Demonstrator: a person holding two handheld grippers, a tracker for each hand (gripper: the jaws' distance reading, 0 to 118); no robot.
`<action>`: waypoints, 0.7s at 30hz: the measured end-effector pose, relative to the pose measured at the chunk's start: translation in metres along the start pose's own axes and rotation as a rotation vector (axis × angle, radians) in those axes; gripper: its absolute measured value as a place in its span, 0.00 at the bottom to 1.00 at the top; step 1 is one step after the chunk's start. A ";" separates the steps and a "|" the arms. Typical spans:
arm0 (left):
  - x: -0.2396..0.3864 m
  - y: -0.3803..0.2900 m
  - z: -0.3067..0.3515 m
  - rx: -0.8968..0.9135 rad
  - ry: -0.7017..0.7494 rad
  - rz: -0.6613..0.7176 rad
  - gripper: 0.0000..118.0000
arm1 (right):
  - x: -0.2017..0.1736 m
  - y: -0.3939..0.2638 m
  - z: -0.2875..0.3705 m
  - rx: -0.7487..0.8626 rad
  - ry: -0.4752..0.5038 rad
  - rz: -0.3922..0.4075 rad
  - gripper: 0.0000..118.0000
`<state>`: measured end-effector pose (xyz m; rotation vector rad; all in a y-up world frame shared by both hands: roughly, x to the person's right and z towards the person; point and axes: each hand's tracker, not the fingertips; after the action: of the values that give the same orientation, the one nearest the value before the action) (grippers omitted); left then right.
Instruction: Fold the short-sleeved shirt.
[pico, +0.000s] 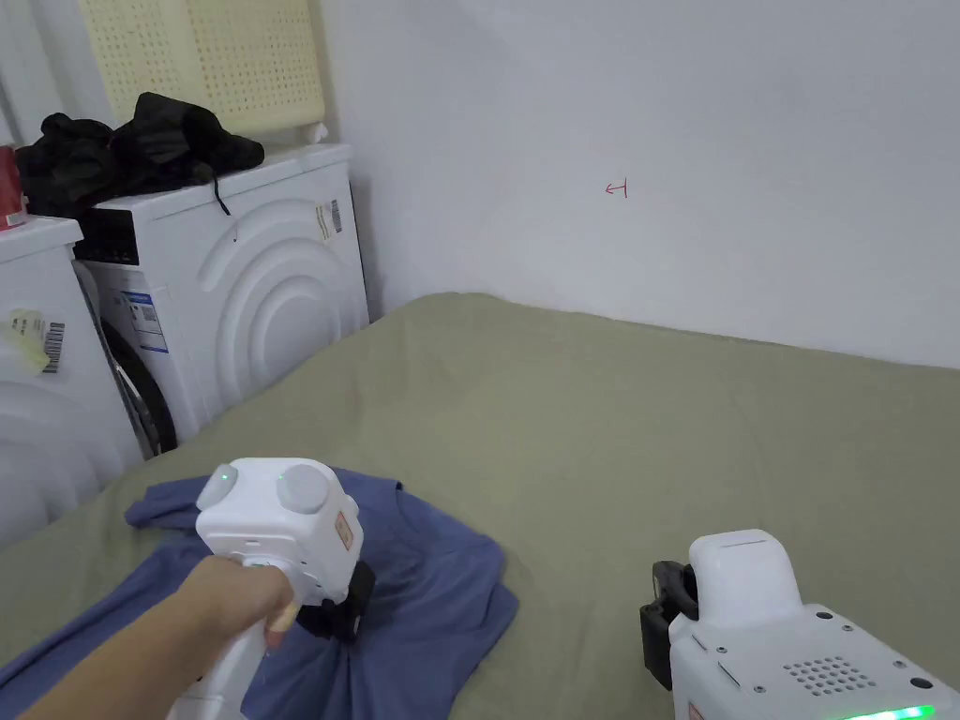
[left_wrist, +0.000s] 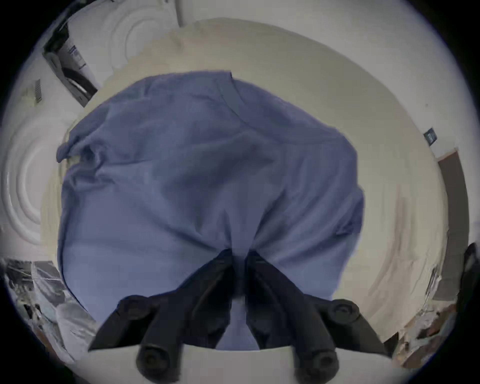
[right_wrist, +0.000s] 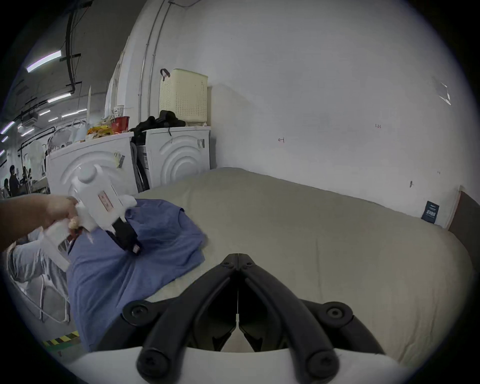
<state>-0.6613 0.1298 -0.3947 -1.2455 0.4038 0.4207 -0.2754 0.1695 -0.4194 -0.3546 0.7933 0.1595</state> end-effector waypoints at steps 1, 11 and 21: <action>-0.001 -0.001 0.007 -0.003 0.004 -0.012 0.08 | 0.001 -0.001 0.001 -0.005 0.000 -0.004 0.00; 0.018 0.005 0.101 0.214 -0.059 -0.047 0.08 | 0.028 -0.008 0.032 -0.028 -0.050 -0.034 0.00; 0.193 -0.008 0.197 0.321 -0.256 -0.333 0.08 | 0.130 -0.011 0.134 -0.011 -0.293 -0.040 0.00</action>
<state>-0.4796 0.3334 -0.4342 -0.9096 0.0384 0.2146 -0.0924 0.2098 -0.4236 -0.3481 0.4961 0.1735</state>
